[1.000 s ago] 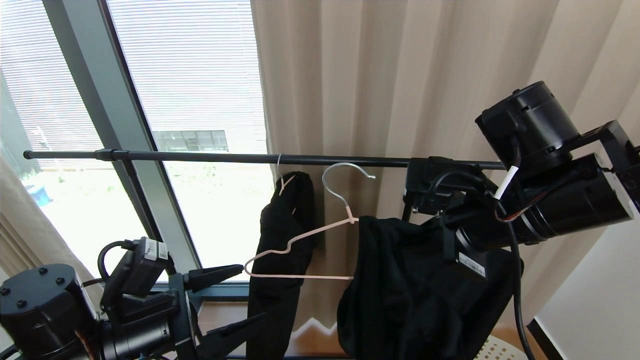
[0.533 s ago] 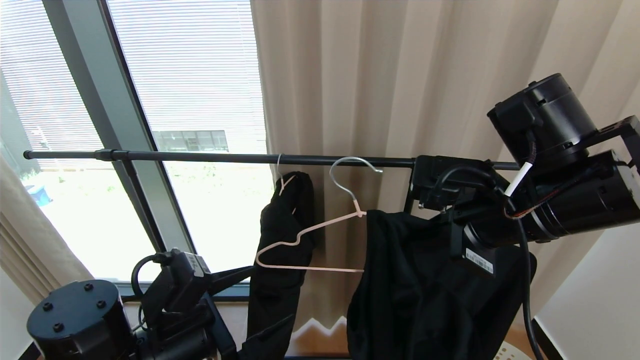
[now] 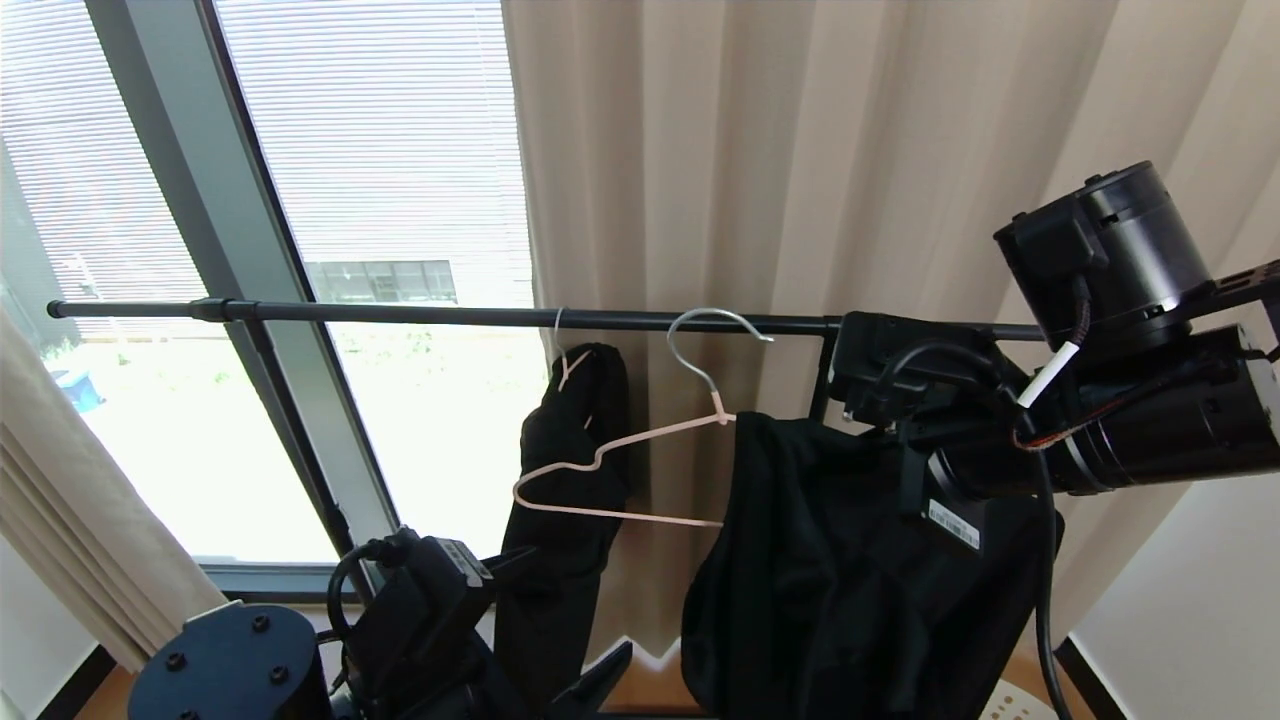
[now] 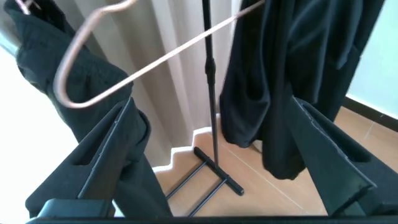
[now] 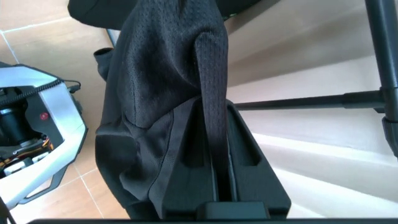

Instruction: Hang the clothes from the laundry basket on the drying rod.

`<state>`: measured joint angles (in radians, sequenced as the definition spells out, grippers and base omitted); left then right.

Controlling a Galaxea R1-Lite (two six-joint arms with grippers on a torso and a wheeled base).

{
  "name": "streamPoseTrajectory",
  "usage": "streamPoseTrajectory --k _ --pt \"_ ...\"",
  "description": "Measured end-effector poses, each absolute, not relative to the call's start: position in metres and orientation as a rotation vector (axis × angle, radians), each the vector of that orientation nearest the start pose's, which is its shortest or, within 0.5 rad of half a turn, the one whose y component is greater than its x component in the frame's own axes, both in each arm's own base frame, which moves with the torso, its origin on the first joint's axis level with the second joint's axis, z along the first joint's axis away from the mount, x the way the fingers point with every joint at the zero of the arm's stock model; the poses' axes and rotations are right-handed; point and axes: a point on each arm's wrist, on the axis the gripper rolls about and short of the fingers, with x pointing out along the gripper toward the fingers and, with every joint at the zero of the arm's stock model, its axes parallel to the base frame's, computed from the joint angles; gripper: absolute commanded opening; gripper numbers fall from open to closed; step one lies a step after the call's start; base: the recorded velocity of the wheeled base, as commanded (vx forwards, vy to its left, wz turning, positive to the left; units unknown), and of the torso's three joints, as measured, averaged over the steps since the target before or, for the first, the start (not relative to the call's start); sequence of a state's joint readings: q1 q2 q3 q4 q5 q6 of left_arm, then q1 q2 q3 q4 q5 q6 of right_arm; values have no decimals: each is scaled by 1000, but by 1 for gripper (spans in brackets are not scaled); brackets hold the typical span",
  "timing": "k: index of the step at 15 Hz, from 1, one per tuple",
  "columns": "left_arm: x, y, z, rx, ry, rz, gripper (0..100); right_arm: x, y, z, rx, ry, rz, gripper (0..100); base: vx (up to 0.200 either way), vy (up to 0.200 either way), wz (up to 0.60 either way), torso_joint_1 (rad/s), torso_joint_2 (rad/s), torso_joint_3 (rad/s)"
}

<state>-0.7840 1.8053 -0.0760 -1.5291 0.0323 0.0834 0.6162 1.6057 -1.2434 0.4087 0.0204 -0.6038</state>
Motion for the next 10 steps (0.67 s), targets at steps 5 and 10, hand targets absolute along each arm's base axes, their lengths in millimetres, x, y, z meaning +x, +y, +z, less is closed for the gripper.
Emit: streamPoseTrajectory --k 5,10 --pt "157 -166 77 79 226 -759 100 219 155 238 -731 566 799 0 0 0 0 0 0 0" --pt "174 -188 55 -22 316 -702 100 216 155 239 -717 528 796 0 0 0 0 0 0 0"
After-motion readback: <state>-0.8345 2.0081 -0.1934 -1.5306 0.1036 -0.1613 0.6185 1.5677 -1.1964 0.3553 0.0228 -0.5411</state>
